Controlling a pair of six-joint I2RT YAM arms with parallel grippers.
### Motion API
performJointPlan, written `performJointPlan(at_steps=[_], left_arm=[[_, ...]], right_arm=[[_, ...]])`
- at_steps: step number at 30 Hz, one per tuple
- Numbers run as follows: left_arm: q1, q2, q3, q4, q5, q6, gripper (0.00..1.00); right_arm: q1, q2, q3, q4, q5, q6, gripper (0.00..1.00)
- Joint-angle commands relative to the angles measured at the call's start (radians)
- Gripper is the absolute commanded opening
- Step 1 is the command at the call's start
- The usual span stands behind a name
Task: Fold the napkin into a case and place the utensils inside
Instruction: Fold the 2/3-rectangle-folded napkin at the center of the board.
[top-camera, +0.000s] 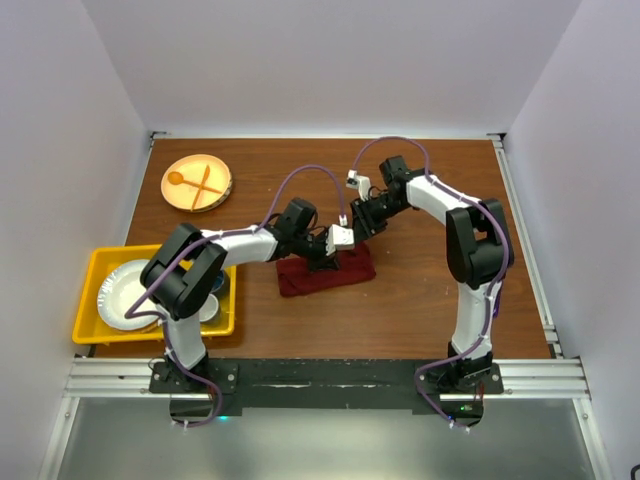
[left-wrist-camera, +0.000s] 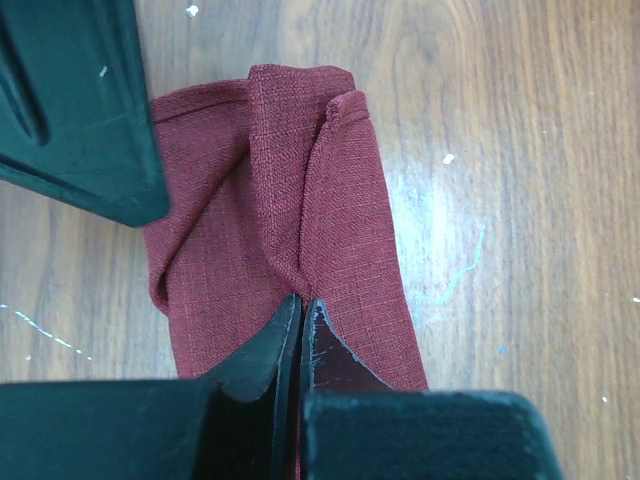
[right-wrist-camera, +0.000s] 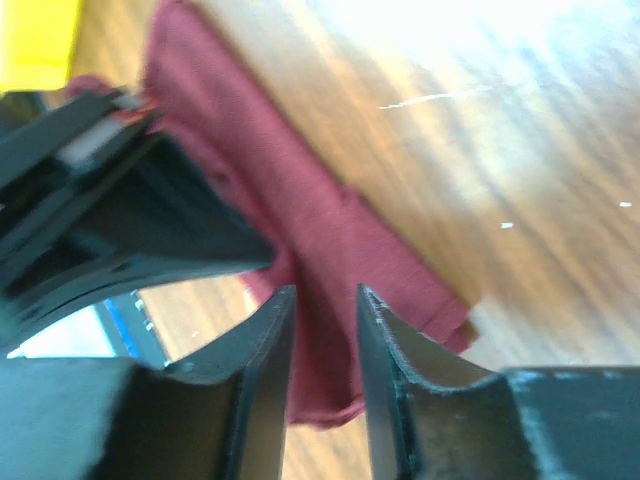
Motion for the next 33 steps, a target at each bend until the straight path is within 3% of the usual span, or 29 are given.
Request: performJointPlan(at_steps=[1,7,19,28,33], left_arm=[[0.013,-0.006,0.039,-0.031,0.042,0.000,0.00],[0.041,0.003,0.077,-0.058,0.062,-0.057,0.00],[0.091,0.098,0.117,-0.084,0.059,-0.129,0.00],[0.090,0.107,0.091,-0.067,0.056,-0.129,0.00],[0.090,0.105,0.080,-0.057,0.060,-0.132,0.00]], right_arm=[[0.009,0.036,-0.045,0.086,0.093,0.044,0.31],[0.014,0.055,-0.087,0.078,0.171,-0.040,0.23],[0.014,0.055,-0.072,0.064,0.171,-0.081,0.23],[-0.044,-0.028,-0.007,0.020,0.050,0.040,0.40],[-0.074,-0.062,-0.006,-0.003,-0.020,0.038,0.56]])
